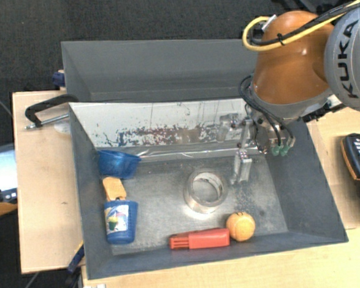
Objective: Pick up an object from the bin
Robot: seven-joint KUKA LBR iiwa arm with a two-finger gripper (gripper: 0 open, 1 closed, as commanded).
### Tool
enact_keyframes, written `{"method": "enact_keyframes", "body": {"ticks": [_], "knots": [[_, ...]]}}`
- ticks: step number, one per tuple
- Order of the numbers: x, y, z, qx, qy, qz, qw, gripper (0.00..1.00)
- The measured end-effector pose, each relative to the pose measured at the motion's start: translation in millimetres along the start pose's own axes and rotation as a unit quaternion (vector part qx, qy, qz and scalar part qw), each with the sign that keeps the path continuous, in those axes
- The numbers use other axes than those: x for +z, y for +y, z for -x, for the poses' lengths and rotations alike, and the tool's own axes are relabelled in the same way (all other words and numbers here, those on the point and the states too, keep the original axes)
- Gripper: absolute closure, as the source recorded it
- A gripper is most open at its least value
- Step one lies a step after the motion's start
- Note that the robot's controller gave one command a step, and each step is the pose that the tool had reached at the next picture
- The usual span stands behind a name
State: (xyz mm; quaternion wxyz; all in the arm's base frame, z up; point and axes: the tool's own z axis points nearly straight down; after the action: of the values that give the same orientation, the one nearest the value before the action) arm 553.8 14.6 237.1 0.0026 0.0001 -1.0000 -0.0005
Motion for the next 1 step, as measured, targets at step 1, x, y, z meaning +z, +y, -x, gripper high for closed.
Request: {"method": "enact_keyframes", "body": {"ticks": [1], "knots": [[-4.7, 0.0, 1.4, 0.000, -0.0045, 0.000, 1.0000, 0.00]]}}
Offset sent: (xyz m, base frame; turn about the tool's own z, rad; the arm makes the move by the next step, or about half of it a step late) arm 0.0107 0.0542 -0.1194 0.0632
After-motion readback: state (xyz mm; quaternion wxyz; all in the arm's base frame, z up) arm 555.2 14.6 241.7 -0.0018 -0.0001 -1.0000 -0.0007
